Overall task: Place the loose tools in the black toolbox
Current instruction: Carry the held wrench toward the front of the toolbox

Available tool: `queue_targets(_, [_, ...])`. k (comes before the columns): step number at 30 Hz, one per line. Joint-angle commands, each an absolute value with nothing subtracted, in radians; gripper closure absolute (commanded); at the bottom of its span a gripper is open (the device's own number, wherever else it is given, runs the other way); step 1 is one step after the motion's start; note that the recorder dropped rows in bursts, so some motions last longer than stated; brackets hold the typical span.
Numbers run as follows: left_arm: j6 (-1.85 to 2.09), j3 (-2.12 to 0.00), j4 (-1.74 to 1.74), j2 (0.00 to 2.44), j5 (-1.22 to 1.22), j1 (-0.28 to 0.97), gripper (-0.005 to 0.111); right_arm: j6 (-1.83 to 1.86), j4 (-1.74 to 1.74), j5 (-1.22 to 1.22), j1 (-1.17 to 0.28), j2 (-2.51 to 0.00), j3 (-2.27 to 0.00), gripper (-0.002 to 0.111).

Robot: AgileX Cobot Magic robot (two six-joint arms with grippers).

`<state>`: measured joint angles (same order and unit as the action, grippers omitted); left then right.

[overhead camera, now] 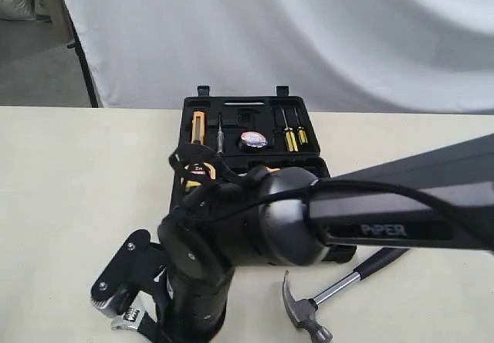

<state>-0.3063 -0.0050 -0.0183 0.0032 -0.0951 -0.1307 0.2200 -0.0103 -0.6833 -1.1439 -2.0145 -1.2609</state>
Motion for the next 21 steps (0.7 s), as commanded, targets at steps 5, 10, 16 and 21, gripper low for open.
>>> queue_targets(5, [-0.311,-0.008,-0.023,0.0,-0.088,-0.156,0.106,0.184,-0.03,-0.594,-1.121,-1.982,-1.257,0.109])
queue_targets(10, [-0.311,-0.008,-0.023,0.0,-0.088,-0.156,0.106,0.055,-0.055,-0.442,-1.123,-1.982,-1.279,0.108])
queue_targets(16, [-0.311,-0.008,-0.023,0.0,-0.088,-0.156,0.106,0.0,-0.041,-0.324,-1.159,-1.995,-1.279,0.085])
queue_targets(21, [-0.311,-0.008,-0.023,0.0,-0.088,-0.156,0.106,0.0,-0.039,-0.375,-1.157,-2.035,-1.317,0.035])
